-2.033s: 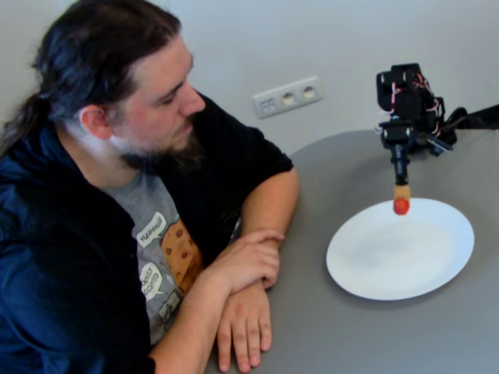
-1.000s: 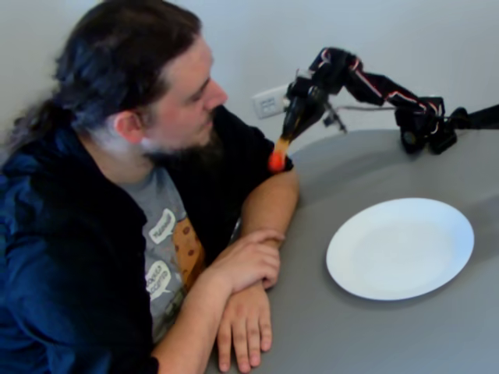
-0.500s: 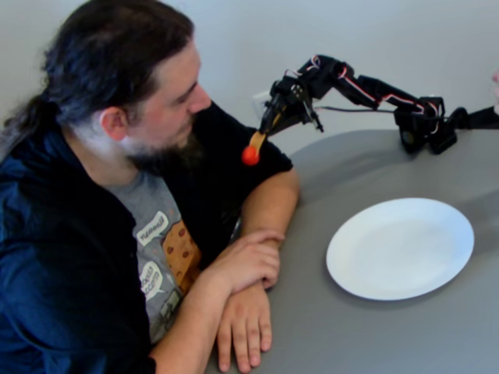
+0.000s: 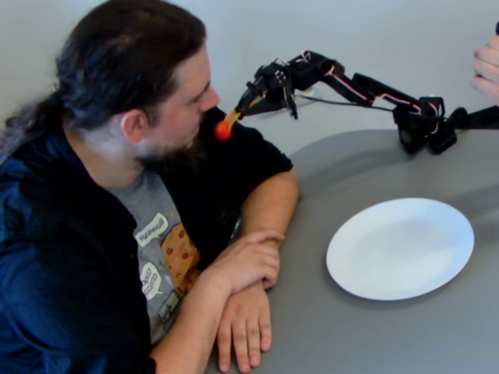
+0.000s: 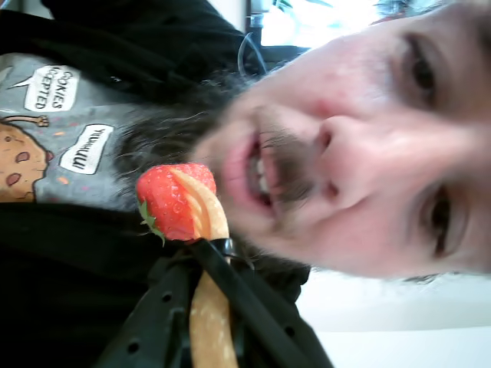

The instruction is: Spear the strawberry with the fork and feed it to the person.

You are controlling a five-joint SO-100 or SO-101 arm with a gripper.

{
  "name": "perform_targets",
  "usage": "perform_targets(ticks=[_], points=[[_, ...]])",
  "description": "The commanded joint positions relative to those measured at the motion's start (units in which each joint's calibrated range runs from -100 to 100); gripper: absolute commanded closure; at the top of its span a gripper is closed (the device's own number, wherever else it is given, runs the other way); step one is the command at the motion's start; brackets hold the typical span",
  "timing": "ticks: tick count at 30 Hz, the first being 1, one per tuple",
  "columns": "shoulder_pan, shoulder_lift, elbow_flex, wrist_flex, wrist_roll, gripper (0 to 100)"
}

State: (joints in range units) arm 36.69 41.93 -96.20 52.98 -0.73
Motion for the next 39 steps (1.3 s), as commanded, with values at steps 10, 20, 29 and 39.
perform_targets(ticks=[10, 20, 29, 39], points=[[0.4, -3.43, -0.83, -5.98, 0.26, 98], [0.25, -4.28, -1.37, -2.59, 0.1, 98], [-5.12, -17.91, -1.46, 20.39, -4.09, 98], [-25.34, -25.03, -1.46, 45.71, -3.62, 98]])
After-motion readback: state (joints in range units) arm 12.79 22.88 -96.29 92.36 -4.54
